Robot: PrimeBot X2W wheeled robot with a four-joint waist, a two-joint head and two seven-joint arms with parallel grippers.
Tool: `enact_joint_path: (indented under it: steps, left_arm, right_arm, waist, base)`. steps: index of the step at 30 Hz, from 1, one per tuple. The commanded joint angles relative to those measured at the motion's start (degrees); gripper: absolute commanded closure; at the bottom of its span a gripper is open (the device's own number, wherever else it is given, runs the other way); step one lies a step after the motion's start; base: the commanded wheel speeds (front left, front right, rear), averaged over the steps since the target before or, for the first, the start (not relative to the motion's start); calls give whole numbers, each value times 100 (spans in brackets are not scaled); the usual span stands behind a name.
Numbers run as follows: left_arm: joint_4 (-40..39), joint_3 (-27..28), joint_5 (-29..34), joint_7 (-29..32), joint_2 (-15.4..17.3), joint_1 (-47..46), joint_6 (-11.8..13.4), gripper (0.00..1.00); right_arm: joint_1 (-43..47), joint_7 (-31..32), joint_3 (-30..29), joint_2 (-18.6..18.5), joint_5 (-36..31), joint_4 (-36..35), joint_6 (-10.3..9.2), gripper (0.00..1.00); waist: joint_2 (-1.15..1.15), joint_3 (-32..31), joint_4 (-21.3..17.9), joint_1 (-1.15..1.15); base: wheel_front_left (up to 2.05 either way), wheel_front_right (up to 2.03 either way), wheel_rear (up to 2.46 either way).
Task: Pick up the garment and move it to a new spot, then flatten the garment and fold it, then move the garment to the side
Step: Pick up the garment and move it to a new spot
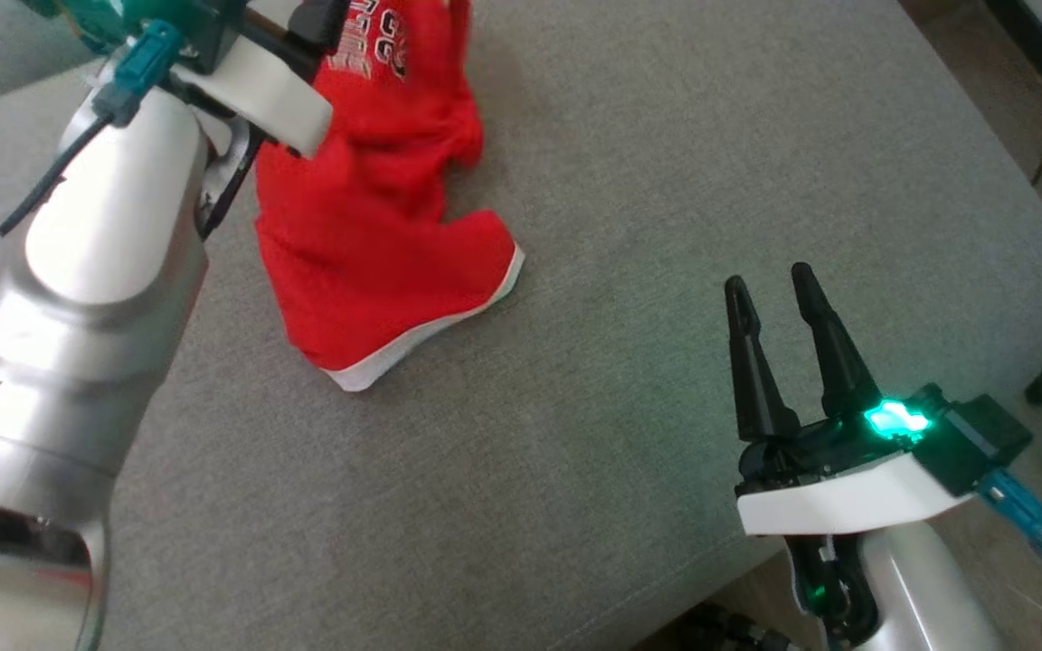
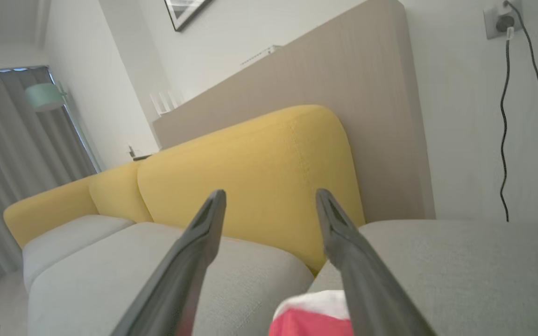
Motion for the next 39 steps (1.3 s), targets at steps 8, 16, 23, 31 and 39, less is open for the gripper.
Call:
enact_joint_path:
  steps: [8,16,23,31,39]
  left_arm:
    - [68,-19,-139,-319,106,-163,-54,0]
    - [-649,124,-351,-410,116,721,148,0]
    - [-1601,357,-598,-417,158,2244,617,0]
    - [-2521,797,-776,-418,-50,4121,1263,0]
    - [-2897,1025,-583,-419,-486,5045,1327,0]
  right_arm:
    - [-168,-61,-142,-28,-157,-109,44,0]
    - [-125,-61,-539,-28,-438,-7,44,0]
    - [48,-61,-885,-28,-696,102,44,0]
    - [297,-61,-1058,-28,-839,191,44,0]
    - [402,-61,-1144,-28,-959,291,44,0]
  waist:
    - [0,-143,645,-2]
    - [0,-487,1455,-2]
    - [0,-849,2241,-2]
    - [0,-1098,2697,-2]
    - [0,-1154,2949,-2]
  base:
    - [0,0,0]
    - [0,0,0]
    - [0,0,0]
    - [0,0,0]
    - [0,0,0]
